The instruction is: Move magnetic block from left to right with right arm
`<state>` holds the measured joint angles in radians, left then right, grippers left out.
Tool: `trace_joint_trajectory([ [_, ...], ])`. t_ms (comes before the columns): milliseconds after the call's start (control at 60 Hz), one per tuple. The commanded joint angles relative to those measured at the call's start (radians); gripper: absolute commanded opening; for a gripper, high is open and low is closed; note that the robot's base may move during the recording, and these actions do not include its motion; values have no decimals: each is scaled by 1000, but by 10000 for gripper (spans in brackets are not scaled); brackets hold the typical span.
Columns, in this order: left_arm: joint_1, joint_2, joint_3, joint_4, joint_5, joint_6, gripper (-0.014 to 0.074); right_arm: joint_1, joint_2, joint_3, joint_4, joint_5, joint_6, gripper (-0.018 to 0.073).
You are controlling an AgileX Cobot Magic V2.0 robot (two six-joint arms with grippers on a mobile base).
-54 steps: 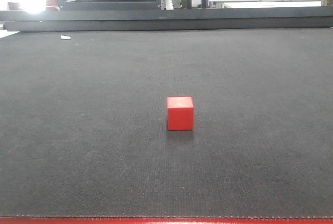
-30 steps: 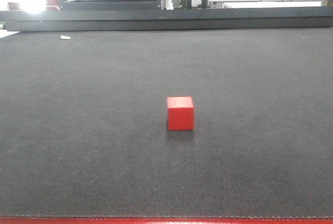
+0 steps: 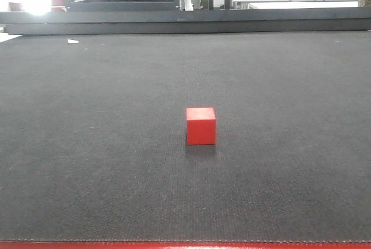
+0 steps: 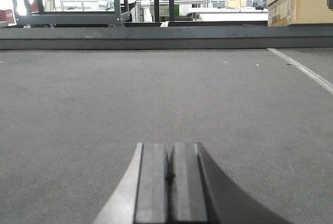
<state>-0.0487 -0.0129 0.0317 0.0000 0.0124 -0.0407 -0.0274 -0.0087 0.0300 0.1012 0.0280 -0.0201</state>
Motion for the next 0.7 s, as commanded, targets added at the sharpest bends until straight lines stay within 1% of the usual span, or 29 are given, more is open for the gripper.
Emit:
trace_joint_trajectory([
  [0,0,-14,10,0,-90,-7,-116,-3,-20,-26,-8,-97,0,69],
  [100,0,-14,10,0,-90,-7,-116,-3,-20,-92,-7,-66,0,69],
  [217,0,-14,10,0,-90,-7,-116,-3,-3,-214,-7,-22,0,69],
  [334,0,-14,10,0,-90,-7,-116,-3,81,-318,-7,-22,0,75],
  [384,0,-14,10,0,-90,-7,-116,-3,130,-353,-7,-20,0,104],
  [467,0,-14,10,0,-90,-7,-116,7,212,-407,-8,-3,0,208],
  [500,0,-14,10,0,-90,-7,-116,18,242,-424,-8,2,0,270],
  [567,0,-14,10,0,-90,-7,-116,50,316,-450,-7,7,0,425],
  [684,0,-14,10,0,-90,-7,-116,94,442,-491,-7,40,0,636],
])
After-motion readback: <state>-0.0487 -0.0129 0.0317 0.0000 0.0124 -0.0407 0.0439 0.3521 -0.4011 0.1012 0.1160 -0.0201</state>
